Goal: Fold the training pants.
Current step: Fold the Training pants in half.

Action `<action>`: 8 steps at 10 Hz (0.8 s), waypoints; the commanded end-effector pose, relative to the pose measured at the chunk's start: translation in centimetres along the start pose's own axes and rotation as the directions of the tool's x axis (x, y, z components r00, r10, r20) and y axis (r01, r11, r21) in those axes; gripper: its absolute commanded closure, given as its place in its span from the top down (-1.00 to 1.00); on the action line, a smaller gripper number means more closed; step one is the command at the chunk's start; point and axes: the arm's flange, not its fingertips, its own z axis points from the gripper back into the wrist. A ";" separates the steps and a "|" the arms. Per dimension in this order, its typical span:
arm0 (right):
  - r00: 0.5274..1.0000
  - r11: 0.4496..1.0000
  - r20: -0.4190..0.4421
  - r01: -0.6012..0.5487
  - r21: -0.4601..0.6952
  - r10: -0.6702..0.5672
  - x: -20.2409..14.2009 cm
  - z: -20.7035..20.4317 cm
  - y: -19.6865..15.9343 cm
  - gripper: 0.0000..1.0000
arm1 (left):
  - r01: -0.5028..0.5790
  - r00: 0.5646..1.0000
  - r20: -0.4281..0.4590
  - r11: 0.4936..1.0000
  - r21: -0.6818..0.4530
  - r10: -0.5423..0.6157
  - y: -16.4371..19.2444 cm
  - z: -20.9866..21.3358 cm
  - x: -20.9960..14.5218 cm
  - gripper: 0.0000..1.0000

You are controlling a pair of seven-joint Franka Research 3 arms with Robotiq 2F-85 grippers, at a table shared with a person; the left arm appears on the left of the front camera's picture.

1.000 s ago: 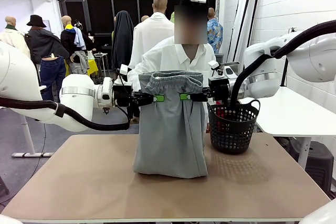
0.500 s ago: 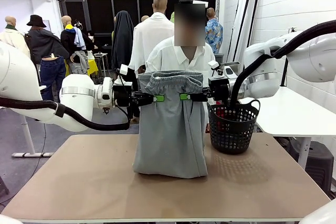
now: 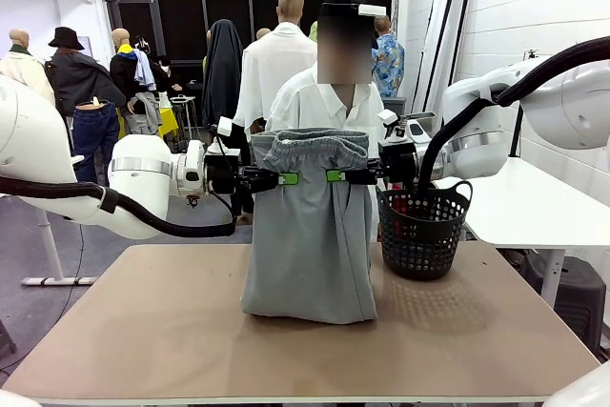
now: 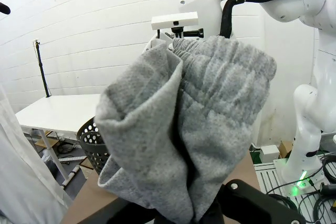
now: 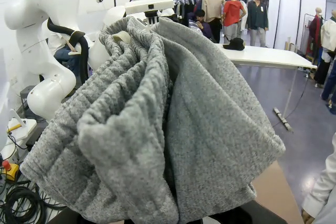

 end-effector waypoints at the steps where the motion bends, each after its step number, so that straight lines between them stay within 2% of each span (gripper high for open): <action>1: 1.000 1.000 0.006 -0.007 -0.006 0.007 0.3 0.0 0.2 -1.00 | 0.000 1.000 0.003 1.000 0.003 0.000 0.0 0.1 0.1 -1.00; 8: 1.000 1.000 0.006 -0.007 -0.006 0.007 0.3 0.0 0.2 -1.00 | 0.000 1.000 0.003 1.000 0.003 0.000 0.0 0.1 0.1 -1.00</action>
